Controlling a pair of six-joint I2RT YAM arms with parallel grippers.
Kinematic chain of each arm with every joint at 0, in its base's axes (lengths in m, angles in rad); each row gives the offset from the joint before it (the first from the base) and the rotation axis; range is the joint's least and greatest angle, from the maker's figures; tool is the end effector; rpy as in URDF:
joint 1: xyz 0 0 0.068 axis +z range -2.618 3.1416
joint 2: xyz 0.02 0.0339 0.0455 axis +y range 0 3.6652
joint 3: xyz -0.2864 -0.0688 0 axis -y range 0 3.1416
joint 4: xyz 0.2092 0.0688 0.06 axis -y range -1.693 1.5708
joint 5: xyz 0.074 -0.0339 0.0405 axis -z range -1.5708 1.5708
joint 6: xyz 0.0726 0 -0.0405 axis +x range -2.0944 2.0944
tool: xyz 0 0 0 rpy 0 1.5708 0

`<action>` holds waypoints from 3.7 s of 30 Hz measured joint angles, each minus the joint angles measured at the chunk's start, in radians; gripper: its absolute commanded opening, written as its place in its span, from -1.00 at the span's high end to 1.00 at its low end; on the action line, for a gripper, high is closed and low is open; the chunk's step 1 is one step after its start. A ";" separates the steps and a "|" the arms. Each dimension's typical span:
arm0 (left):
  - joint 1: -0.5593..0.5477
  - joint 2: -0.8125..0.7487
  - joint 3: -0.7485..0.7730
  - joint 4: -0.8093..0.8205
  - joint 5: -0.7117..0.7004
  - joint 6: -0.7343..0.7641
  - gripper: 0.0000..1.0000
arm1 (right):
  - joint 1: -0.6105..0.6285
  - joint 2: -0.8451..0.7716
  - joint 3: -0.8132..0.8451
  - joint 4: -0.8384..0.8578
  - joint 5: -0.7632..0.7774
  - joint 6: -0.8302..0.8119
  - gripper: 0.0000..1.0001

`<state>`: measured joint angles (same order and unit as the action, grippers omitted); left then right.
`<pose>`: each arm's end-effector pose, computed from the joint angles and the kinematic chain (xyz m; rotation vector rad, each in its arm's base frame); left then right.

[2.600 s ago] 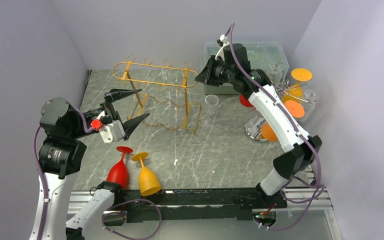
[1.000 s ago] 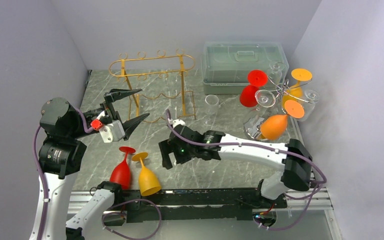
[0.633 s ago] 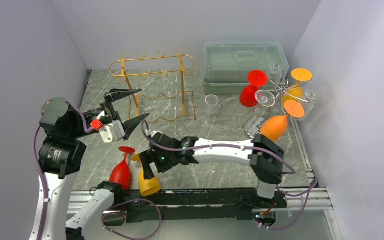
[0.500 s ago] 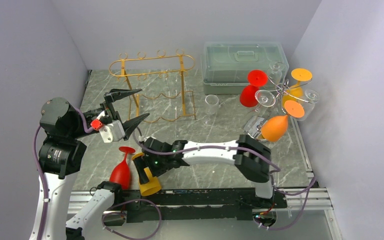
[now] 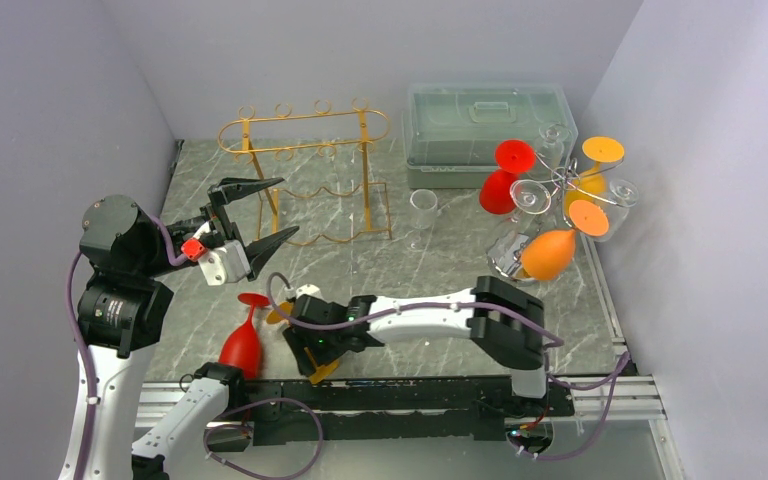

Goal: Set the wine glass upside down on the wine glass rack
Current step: Pick up the wine glass at the center of the board, then turn the wine glass upside down at the wine rack, then pick up the wine glass at the center of the board.

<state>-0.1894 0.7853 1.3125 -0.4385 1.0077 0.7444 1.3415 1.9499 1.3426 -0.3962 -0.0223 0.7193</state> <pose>0.0674 -0.0754 0.4831 1.2959 0.8154 -0.3027 0.0918 0.4004 0.1858 -0.8601 2.6454 0.7113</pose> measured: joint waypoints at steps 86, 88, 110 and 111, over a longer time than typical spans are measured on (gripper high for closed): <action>0.000 0.000 0.000 0.000 0.000 0.000 -0.51 | -0.412 0.027 0.026 1.021 0.100 -0.555 -1.00; 0.000 0.000 0.000 0.000 0.000 0.000 -0.51 | -0.412 0.027 0.026 1.015 0.106 -0.551 -1.00; 0.000 0.000 0.000 0.000 -0.004 0.001 -0.51 | -0.156 0.009 0.058 0.486 0.096 -0.043 -0.93; 0.000 0.000 0.000 0.000 -0.004 0.001 -0.51 | -0.154 0.034 0.074 0.467 0.086 -0.018 -0.84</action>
<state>-0.1890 0.7853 1.3125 -0.4385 1.0035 0.7452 1.1870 1.9835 1.4162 0.0708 0.0635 0.7013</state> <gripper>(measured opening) 0.755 0.994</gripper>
